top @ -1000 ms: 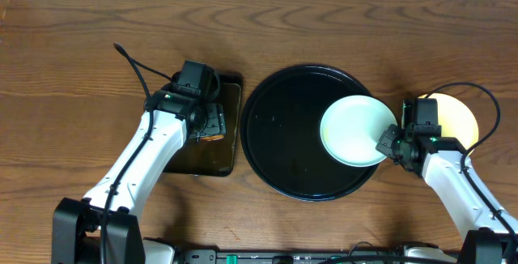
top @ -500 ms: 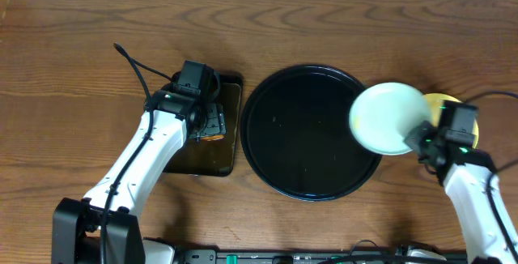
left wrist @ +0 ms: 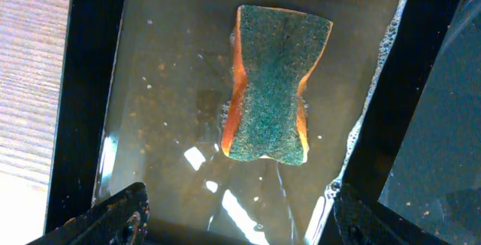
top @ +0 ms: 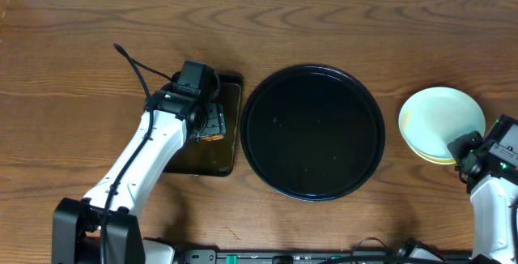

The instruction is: Clean dirty plates on tray and stack at the side

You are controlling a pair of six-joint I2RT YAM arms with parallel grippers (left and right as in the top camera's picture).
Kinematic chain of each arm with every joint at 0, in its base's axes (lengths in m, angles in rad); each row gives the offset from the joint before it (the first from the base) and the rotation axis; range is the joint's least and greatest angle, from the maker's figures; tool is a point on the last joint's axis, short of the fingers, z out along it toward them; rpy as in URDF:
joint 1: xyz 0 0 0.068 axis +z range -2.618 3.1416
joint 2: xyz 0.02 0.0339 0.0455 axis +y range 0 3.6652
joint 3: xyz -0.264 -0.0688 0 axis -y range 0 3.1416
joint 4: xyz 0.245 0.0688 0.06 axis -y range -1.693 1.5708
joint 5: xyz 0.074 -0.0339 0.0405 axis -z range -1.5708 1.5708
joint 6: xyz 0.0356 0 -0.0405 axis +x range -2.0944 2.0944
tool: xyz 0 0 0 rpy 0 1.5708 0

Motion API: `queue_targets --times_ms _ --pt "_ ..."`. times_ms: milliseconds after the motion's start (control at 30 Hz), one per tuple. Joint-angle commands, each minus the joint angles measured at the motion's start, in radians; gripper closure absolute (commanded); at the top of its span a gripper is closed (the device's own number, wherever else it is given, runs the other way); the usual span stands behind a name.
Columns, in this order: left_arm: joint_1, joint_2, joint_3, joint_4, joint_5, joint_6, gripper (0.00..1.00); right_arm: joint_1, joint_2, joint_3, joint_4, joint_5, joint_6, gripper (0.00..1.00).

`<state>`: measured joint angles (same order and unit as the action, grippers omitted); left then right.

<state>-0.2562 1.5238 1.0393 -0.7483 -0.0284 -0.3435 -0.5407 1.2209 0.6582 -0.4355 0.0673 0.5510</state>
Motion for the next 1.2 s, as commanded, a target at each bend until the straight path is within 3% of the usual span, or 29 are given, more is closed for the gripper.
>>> queue_targets --times_ms 0,100,167,267,400,500,533,600,633,933,1167 --pt "0.002 -0.001 0.0 -0.003 0.002 -0.01 0.2 -0.027 -0.011 0.016 0.017 0.003 -0.004 0.99" --pt "0.002 -0.001 -0.001 -0.003 0.002 -0.01 0.2 -0.041 -0.011 0.016 0.028 0.01 -0.005 0.9" --pt "0.002 -0.001 -0.001 -0.003 0.002 -0.01 0.2 -0.041 -0.011 0.016 0.029 0.008 -0.006 0.73" --pt "0.002 -0.001 -0.001 -0.002 0.002 -0.01 0.2 -0.04 -0.011 0.016 0.028 -0.023 -0.025 0.7" --pt "0.002 -0.001 -0.001 -0.002 0.002 -0.01 0.2 -0.031 -0.008 0.016 0.03 -0.282 -0.155 0.68" --pt "0.002 -0.001 0.0 -0.002 0.001 -0.01 0.19 0.024 -0.008 0.016 0.019 -0.423 -0.27 0.58" --pt "0.003 -0.001 -0.001 0.001 0.0 -0.01 0.19 0.055 -0.008 0.016 0.015 -0.453 -0.307 0.52" --pt "0.003 -0.002 0.0 0.006 -0.018 -0.009 0.19 0.122 -0.008 0.016 0.005 -0.461 -0.349 0.29" --pt "0.003 -0.002 0.001 0.008 -0.037 -0.009 0.19 0.198 -0.008 0.017 -0.005 -0.453 -0.399 0.02" --pt "0.068 -0.002 0.068 -0.171 -0.031 0.002 0.19 0.543 -0.008 0.179 -0.259 -0.178 -0.444 0.01" --pt "0.058 -0.103 0.044 -0.249 0.013 0.039 0.19 0.657 -0.054 0.217 -0.394 -0.103 -0.381 0.01"
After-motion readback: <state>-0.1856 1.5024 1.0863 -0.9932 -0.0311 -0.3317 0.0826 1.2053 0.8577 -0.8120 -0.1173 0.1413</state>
